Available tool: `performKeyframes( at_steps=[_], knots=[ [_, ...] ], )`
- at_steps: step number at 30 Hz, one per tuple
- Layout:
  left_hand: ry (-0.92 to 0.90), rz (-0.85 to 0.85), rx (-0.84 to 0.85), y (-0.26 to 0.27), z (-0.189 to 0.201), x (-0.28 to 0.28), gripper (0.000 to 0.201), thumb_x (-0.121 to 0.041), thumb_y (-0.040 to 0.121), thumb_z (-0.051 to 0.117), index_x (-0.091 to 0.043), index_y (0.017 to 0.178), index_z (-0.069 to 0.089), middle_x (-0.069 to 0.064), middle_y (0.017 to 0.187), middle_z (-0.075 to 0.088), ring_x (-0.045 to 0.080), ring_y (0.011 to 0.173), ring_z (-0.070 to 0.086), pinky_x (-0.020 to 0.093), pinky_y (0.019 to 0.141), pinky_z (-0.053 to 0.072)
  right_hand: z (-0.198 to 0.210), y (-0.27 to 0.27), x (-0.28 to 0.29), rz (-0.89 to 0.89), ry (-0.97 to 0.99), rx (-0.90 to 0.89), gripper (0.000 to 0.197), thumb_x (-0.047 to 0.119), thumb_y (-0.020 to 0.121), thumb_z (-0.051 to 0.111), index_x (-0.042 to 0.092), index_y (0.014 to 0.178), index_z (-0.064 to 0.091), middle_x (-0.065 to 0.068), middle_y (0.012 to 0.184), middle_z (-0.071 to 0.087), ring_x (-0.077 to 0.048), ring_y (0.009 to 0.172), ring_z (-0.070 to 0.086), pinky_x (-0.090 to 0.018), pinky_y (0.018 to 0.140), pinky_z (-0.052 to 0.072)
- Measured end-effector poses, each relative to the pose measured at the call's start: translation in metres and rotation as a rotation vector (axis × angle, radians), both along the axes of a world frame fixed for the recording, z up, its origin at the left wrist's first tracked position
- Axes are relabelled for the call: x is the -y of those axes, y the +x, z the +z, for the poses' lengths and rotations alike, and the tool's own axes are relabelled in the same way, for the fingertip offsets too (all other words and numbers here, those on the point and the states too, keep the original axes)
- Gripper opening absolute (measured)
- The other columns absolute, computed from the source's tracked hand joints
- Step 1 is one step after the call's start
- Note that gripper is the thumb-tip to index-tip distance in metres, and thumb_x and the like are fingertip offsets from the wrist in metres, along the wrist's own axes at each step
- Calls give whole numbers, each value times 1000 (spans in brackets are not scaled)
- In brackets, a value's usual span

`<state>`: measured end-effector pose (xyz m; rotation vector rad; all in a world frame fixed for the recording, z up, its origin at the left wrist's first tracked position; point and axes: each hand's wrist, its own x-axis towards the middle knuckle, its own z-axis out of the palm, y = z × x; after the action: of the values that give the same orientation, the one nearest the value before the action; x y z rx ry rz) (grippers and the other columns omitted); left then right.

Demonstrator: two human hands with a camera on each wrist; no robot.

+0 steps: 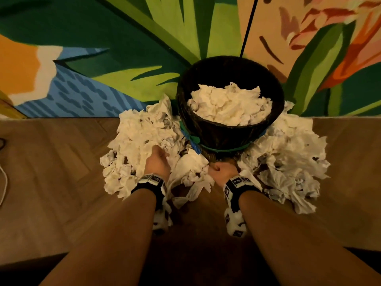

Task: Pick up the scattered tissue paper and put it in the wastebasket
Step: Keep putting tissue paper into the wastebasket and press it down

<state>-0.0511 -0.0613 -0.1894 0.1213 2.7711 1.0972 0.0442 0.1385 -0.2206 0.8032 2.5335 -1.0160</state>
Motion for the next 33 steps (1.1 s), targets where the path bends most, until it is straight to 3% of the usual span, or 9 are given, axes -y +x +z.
performKeyframes(
  at_steps=[3, 7, 11, 14, 18, 21, 24, 29, 33],
  knots=[
    [121, 99, 9, -2, 3, -1, 28, 6, 86, 39, -19, 98, 44, 4, 85, 59, 22, 65, 54, 29, 63, 38, -4, 6, 0, -79, -56, -62, 30, 20, 78, 73, 20, 63, 47, 6, 60, 54, -9, 54, 53, -20, 48, 39],
    [212, 203, 6, -5, 11, -6, 19, -5, 98, 39, -15, 102, 54, -1, 85, 56, 18, 68, 49, 29, 69, 37, -5, 9, 1, -49, -100, -28, 22, 13, 83, 73, 27, 72, 60, 8, 72, 67, -14, 74, 67, -22, 63, 55],
    [266, 165, 85, -5, 15, -3, 19, -37, 95, 59, -18, 95, 60, -1, 82, 62, 20, 69, 54, 27, 65, 40, 4, 14, 3, 218, 39, 43, 13, 21, 85, 63, 33, 82, 57, 11, 87, 61, -11, 81, 59, -20, 65, 48],
    [196, 40, 50, 1, 14, 1, 16, -11, 85, 65, -24, 85, 57, -7, 81, 62, 15, 63, 57, 22, 57, 41, 3, 25, 19, 521, 107, 145, 22, 28, 86, 66, 34, 106, 62, 1, 126, 51, -21, 112, 55, -28, 90, 47],
    [159, -5, 73, 2, 15, -5, 33, 3, 94, 42, -20, 95, 65, 8, 127, 63, 28, 121, 56, 25, 86, 43, 0, 35, 39, 726, 126, 349, 43, 35, 90, 64, 42, 132, 56, -4, 163, 1, -39, 147, 9, -49, 117, 26],
    [289, 25, 158, 0, 19, -15, 41, 9, 96, 32, -16, 98, 65, 11, 119, 66, 33, 110, 61, 36, 76, 56, 1, 37, 48, 752, 175, 378, 51, 24, 94, 61, 39, 140, 48, -5, 163, 0, -41, 147, 3, -51, 117, 26],
    [421, 65, 227, -2, 22, -24, 32, 0, 97, 33, -18, 92, 58, 4, 87, 64, 29, 77, 58, 37, 60, 52, 8, 32, 54, 649, 126, 418, 52, 19, 94, 61, 19, 143, 47, -13, 157, 24, -36, 142, 28, -42, 113, 34],
    [32, -311, 143, 14, 11, -20, 19, -46, 86, 69, -32, 91, 56, -8, 76, 62, 8, 61, 57, 24, 52, 43, 7, 43, 38, 522, 69, 362, 28, 3, 91, 58, 20, 110, 72, -7, 126, 61, -26, 112, 61, -31, 97, 49],
    [-404, -741, 345, 35, -14, -24, 48, -38, 93, 61, -38, 138, 43, 11, 130, 60, 27, 113, 61, 32, 93, 50, 10, 47, 23, 412, 61, 260, 25, 8, 92, 58, 27, 97, 74, -3, 115, 65, -22, 100, 63, -27, 87, 53]
  ],
)
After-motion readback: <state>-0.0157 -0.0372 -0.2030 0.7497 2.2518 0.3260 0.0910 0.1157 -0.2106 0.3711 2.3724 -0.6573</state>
